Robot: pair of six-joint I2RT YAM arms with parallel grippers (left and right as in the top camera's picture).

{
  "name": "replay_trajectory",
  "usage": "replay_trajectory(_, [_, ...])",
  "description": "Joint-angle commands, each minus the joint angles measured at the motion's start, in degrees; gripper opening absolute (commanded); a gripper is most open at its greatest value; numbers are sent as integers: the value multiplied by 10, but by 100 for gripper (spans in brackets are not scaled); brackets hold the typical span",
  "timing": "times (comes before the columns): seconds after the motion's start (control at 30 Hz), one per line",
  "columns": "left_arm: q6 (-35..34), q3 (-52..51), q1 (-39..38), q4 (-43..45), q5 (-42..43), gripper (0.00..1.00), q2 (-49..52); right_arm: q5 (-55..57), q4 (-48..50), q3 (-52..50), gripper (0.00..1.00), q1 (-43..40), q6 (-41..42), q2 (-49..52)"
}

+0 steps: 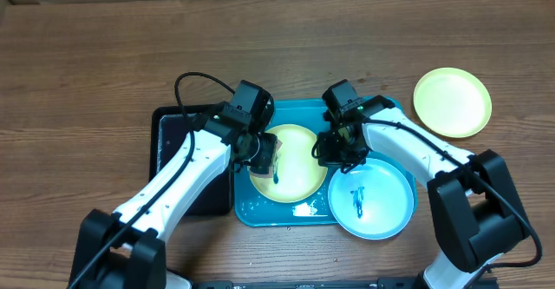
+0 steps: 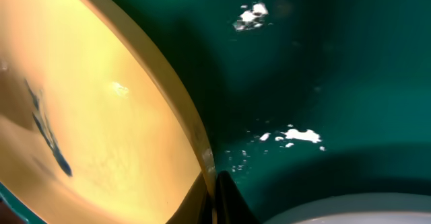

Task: Clean dirty plates on tray and stack at the side
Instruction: 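Bring the sponge with the left gripper onto the yellow plate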

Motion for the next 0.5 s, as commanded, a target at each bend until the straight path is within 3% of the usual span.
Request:
replay_trajectory(0.0, [-15,2,0,4,-23,4,43,-7,4,-9,4,11,5,-7])
replay_trajectory(0.23, [-16,2,-1,21,-43,4,127,-10,3,-9,4,14,5,-7])
replay_trajectory(0.47, [-5,2,-12,30,38,4,165,-19,5,-9,4,14,5,-7])
